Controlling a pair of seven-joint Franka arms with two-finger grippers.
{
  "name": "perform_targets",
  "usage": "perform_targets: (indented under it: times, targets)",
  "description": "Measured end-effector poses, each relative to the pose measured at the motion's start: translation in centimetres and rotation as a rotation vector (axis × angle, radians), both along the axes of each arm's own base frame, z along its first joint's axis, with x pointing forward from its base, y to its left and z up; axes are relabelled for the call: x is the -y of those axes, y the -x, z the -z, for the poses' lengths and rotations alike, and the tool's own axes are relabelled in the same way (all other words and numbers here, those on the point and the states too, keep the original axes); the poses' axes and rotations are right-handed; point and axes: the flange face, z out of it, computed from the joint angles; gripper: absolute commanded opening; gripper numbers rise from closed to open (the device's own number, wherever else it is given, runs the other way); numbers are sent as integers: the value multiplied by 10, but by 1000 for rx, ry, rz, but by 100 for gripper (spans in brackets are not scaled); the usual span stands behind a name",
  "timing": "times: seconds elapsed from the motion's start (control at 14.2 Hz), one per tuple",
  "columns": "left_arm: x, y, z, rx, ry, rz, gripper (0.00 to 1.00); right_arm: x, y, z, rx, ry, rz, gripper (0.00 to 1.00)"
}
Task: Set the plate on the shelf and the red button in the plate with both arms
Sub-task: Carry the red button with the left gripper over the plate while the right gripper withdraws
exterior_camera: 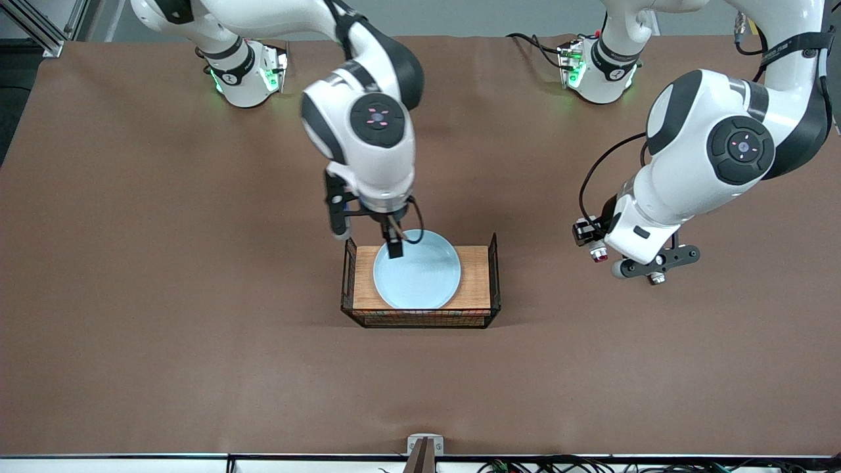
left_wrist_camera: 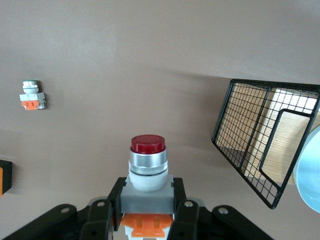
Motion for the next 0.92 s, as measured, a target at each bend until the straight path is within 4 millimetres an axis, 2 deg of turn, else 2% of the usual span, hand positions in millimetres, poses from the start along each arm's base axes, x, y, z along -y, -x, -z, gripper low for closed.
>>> perform_targets:
  times: [0.21,0.42,0.71,0.92]
  targets:
    - [18,6,-3,-3,-4,-78,33,62,-15,-36,-82,4,-209,100]
    - [55,18,-6,-7,-10,-185,33,135,-33,-56,-167,1,-431,100]
    - [104,22,-7,-9,-3,-339,33,246,-57,-86,-207,-55,-677,100]
    - [138,34,-2,-24,-9,-427,33,309,-66,-97,-212,-90,-830,100]
